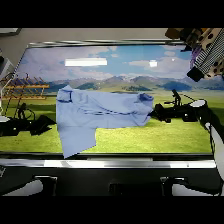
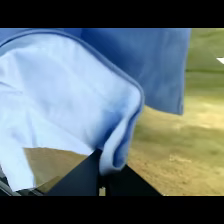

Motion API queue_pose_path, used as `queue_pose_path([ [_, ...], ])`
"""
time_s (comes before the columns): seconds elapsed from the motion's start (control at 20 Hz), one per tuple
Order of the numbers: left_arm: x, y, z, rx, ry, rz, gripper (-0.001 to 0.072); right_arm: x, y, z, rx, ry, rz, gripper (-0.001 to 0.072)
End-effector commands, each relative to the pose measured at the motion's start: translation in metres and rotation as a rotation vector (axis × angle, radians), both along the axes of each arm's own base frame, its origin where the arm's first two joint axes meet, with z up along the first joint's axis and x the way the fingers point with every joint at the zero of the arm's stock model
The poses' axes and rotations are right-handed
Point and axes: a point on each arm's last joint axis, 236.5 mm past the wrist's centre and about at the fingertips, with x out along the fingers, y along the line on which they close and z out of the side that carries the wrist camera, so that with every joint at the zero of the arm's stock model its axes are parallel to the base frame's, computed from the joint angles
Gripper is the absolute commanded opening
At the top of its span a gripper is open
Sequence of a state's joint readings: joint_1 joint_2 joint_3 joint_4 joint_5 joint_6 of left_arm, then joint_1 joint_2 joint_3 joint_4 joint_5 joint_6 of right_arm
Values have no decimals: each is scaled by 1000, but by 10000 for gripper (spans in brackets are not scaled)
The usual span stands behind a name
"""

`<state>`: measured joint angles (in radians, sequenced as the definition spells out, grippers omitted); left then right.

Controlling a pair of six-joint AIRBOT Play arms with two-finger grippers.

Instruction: Fold the clothes and pants, and hang the long-sleeved shirts on hangers.

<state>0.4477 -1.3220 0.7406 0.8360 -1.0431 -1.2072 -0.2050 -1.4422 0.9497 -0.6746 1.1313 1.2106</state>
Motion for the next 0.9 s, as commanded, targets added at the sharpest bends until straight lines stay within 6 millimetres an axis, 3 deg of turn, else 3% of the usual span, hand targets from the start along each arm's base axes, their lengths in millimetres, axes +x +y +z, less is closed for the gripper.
queue_pose_path([
  [0.0,-6,-10,-15,-14,7,-28,538,-3,3,18,7,-23,5,30],
  [0.15,2,-12,-21,-11,-3,-9,537,-3,3,31,2,-56,5,30],
  [0.35,8,-32,-28,-10,-5,-42,531,-5,5,52,-4,-104,7,30],
  [0.4,7,-40,-30,-14,1,-63,479,-7,5,57,-4,-113,11,30],
  [0.5,9,-51,-28,-28,-5,-78,41,-9,7,66,-3,-129,13,30],
  [0.55,14,-54,-22,-46,-19,-69,16,-9,7,73,-3,-146,9,30],
  [0.7,41,-53,20,-67,-117,-86,15,-5,6,106,-15,-248,-17,29],
  [0.75,53,-51,44,-60,-172,-104,15,-4,5,121,-28,-297,-25,29],
  [0.85,80,-42,112,-19,-329,-124,14,1,2,166,-58,-428,-39,29],
])
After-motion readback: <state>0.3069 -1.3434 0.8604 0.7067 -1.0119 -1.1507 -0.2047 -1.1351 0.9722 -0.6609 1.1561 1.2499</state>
